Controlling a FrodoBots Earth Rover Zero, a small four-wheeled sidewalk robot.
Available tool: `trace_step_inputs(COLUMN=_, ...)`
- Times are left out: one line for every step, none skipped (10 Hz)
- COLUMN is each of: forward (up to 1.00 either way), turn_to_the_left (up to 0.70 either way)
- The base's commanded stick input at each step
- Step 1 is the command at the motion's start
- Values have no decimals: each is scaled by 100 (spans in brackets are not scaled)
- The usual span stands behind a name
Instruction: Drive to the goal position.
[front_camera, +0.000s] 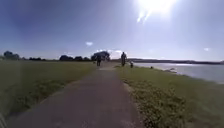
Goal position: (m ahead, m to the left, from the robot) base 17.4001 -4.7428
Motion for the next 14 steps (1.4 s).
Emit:
trace_step_inputs(forward=50, turn_to_the_left=0)
trace_step_inputs(forward=50, turn_to_the_left=0)
trace_step_inputs(forward=50, turn_to_the_left=0)
trace_step_inputs(forward=50, turn_to_the_left=0)
trace_step_inputs(forward=50, turn_to_the_left=0)
trace_step_inputs(forward=50, turn_to_the_left=0)
trace_step_inputs(forward=50, turn_to_the_left=0)
trace_step_inputs(forward=50, turn_to_the_left=0)
trace_step_inputs(forward=50, turn_to_the_left=0)
trace_step_inputs(forward=50, turn_to_the_left=-10)
trace_step_inputs(forward=50, turn_to_the_left=0)
trace_step_inputs(forward=50, turn_to_the_left=0)
trace_step_inputs(forward=50, turn_to_the_left=0)
trace_step_inputs(forward=50, turn_to_the_left=0)
